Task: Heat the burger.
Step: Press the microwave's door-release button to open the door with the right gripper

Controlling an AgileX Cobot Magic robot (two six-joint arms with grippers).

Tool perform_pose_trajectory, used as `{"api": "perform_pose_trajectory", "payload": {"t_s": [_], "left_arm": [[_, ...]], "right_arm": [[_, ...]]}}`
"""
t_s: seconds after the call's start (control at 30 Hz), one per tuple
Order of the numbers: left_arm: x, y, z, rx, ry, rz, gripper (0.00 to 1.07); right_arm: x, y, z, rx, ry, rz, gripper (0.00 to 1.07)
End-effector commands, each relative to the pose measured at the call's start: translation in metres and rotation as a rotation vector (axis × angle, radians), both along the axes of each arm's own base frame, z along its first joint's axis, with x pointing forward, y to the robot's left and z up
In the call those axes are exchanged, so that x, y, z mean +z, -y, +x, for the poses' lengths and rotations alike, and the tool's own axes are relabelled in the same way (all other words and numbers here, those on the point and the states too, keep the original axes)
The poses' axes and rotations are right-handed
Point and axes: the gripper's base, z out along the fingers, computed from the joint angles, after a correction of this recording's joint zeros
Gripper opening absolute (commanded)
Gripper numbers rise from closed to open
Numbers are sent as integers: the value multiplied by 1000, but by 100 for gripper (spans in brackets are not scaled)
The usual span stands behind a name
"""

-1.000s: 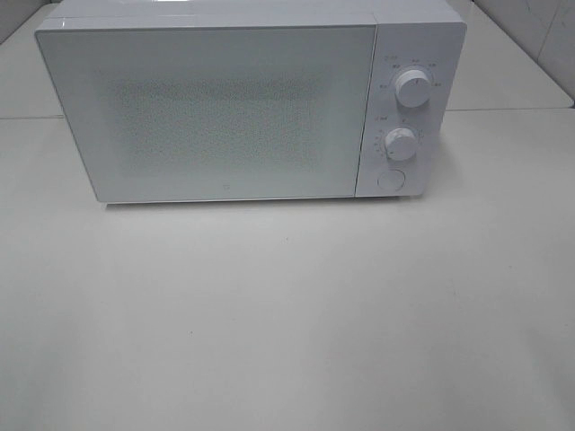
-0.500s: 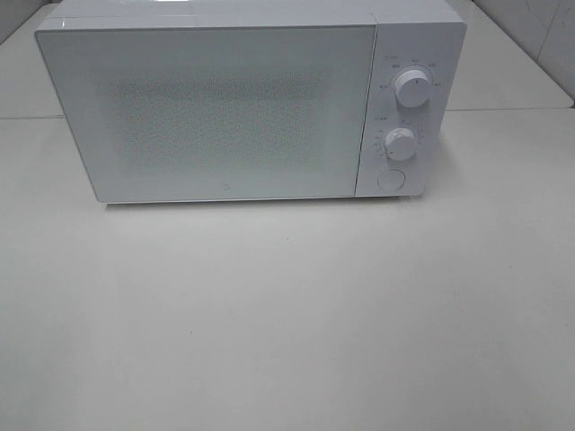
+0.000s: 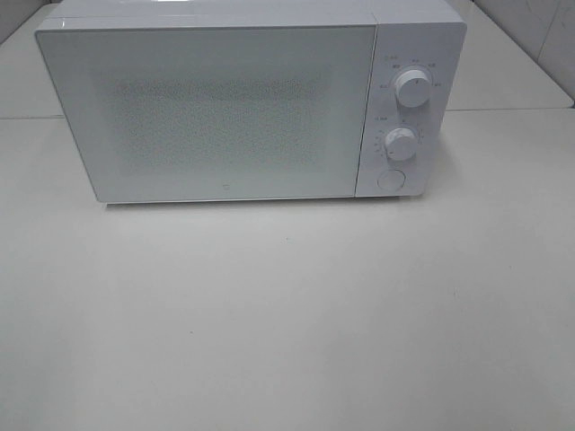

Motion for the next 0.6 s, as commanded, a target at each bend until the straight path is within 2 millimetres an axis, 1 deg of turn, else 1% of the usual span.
{"api": "perform_pose_trajectory", "payload": {"t_s": [0.03,0.6], "left_arm": [[0,0,-2,3,12,0,100],[0,0,-2,3,12,0,100]], "right_arm": [[-1,0,-5,-11,33,7,74],[-1,0,-5,-11,33,7,74]]}}
